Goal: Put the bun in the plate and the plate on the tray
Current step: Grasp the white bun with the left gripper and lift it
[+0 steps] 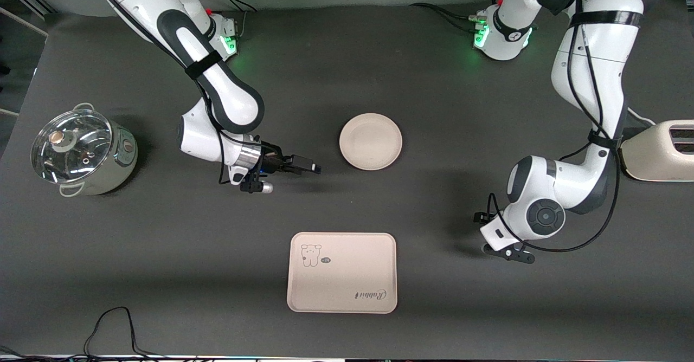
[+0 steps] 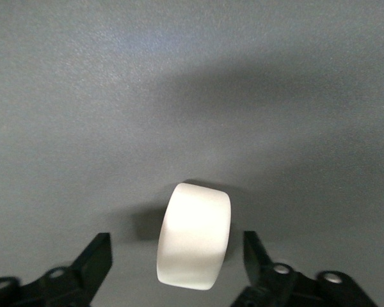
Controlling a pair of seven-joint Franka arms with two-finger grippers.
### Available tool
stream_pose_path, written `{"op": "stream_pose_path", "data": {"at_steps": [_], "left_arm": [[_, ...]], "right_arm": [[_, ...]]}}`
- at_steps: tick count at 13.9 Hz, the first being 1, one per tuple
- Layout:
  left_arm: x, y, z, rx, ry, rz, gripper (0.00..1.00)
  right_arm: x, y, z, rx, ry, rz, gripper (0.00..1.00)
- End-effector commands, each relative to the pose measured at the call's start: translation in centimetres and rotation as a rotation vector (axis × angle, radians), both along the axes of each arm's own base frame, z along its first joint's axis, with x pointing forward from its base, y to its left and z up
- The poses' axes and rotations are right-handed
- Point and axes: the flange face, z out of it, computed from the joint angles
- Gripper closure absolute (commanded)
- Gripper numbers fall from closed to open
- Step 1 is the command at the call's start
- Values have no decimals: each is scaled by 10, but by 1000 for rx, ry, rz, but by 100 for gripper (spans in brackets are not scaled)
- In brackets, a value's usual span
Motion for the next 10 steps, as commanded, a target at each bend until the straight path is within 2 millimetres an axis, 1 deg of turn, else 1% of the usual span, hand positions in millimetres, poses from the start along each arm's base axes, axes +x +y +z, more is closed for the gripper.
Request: {"op": "stream_pose_path", "data": {"at_steps": [1,2,3,5,6,8,10], "left_arm": [[0,0,1,4,-14,7,45],[0,0,0,3,-12,8,52],[0,0,1,3,-13,10,56],[0,0,2,0,-13,13,59],[1,0,5,-1,-13,15,61],[4,0,21,2,-23,23,61],[1,0,53,19,-2,26,61]], "right_arm": [[-24,-1,-9,7,-1,17,0],[-30,0,-14,2,10,26,0],[-38,1,-20,-6,15,47,0],[-50,1,-29,-18,20,75,0],[-51,1,-31,-18,24,75,0],[-52,1,-34,-12,36,58,0],[-48,-1,-34,-10,35,52,0]]}}
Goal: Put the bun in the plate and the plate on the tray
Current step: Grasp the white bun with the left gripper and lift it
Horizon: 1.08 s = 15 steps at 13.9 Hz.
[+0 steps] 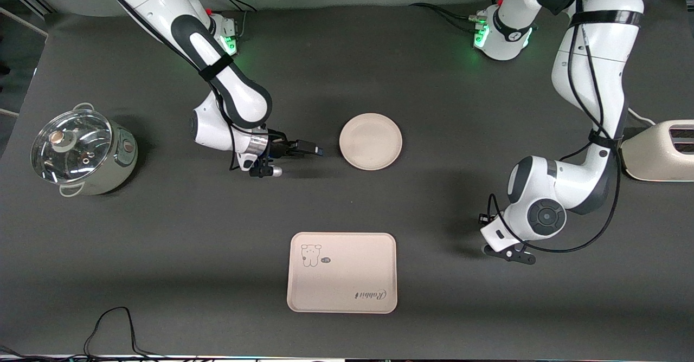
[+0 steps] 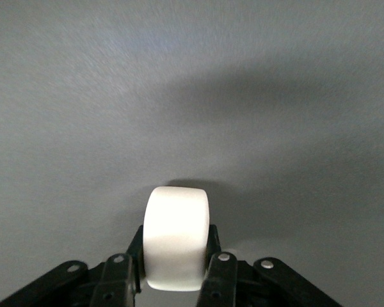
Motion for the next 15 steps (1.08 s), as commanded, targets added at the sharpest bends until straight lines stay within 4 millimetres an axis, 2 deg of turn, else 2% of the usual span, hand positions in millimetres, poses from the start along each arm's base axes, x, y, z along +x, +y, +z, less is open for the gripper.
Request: {"op": "stream_pose_path", "data": {"at_steps": [1,3,5,7,9,11,13,15], "left_arm": [[-8,0,57,30,30,18,61],[-20,-3,102,55,64,68,61],[-41,-18,156,44,106,89,61],[-67,-27,218,41,131,114,61],[-98,-34,267,27,145,145,61],[-131,-55,292,24,149,182,60],[-164,-101,297,38,140,238,59],[-181,-156,291,21,114,307,59]], "right_arm": [[2,-1,5,15,-27,-10,0],[7,2,11,24,-34,-19,0],[6,2,7,23,-27,-21,0],[5,2,6,22,-25,-17,0],[5,2,7,22,-27,-17,0],[7,2,8,22,-39,-13,0],[9,2,10,22,-47,-12,0],[9,2,10,22,-48,-13,0]]}}
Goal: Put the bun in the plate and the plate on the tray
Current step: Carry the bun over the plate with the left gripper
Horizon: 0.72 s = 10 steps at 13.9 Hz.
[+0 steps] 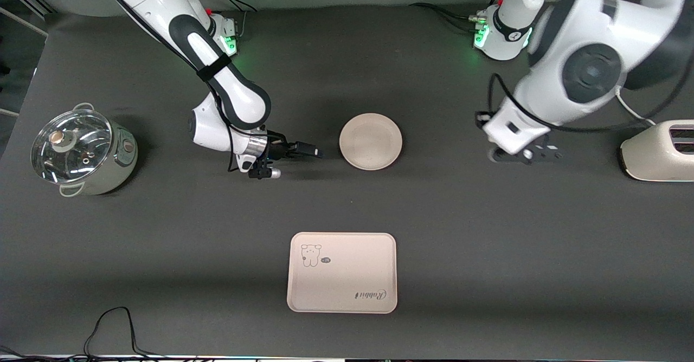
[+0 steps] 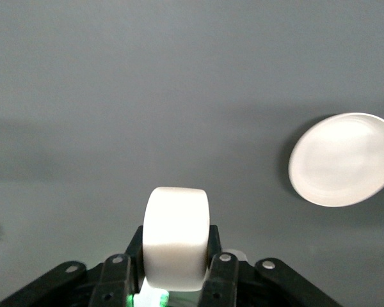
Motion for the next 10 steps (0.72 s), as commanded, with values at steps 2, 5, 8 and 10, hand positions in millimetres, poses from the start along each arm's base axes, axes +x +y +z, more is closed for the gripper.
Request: {"op": "stream_pose_path", "data": {"at_steps": [2,5,8,10], "left_arm": [[-33,-95,-50,11,-31,117,59],[-56,-155,-99,10,-57,161,59],[-74,-183,-151,-7,-73,197,59],[-88,-202,-186,-16,-84,227,59]], "right_arm": [[3,0,5,12,-29,-3,0],[3,0,4,9,-31,-2,0],[2,1,4,11,-39,9,0],[1,3,-4,8,-28,14,0]]}}
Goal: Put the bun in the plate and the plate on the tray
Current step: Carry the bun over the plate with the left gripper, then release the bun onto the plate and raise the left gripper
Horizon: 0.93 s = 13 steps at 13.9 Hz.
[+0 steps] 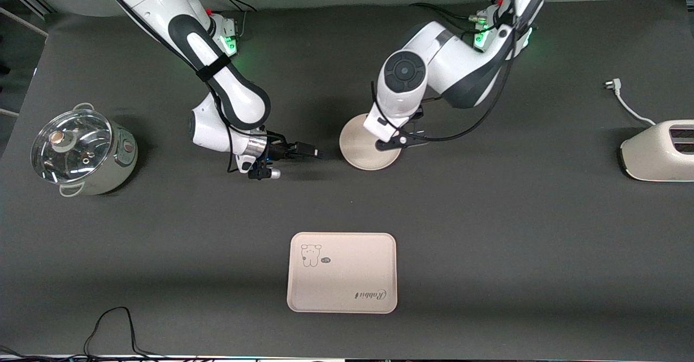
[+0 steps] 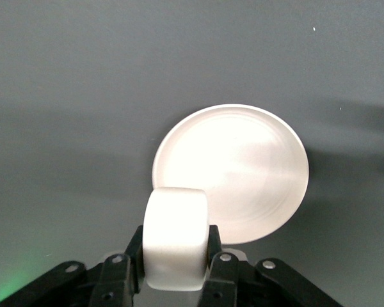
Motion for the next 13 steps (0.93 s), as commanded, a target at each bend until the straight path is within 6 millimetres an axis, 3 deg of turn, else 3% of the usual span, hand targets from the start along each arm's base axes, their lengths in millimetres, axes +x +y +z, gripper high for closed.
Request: {"op": "stream_pose_path", "data": {"at_steps": [1,5,9,11,12,13], "left_arm": [[-18,-18,-40,-13,-25,63,59],[-40,-37,-94,-45,-44,85,59],[-45,-35,-114,-37,-45,75,55],[-46,-34,-116,-32,-43,76,44],[-46,-34,-116,-30,-43,84,29],[-45,-33,-116,-26,-40,89,3]], "right_arm": [[-4,6,-10,6,-11,17,0],[-9,8,-20,-5,-3,29,0],[-11,10,-21,-6,-2,34,0],[-12,9,-22,-7,2,32,0],[-11,8,-21,-6,-1,30,0],[-10,9,-19,-5,-1,26,0]]}}
